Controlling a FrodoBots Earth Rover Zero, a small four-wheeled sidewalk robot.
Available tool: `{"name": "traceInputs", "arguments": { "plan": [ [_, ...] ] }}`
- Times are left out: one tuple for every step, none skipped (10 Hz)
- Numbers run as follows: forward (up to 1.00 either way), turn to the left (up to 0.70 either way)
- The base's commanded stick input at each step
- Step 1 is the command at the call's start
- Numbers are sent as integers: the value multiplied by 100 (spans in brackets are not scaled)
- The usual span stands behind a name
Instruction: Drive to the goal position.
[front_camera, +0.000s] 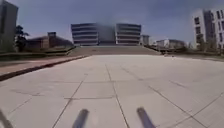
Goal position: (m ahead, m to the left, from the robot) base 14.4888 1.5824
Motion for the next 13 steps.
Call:
{"name": "traceInputs", "arguments": {
  "plan": [
    [70, 0],
    [70, 0],
    [70, 0],
    [70, 0],
    [70, 0],
    [70, 0],
    [70, 0],
    [70, 0],
    [70, 0],
    [70, 0],
    [70, 0],
    [70, 0],
    [70, 0]
  ]
}}
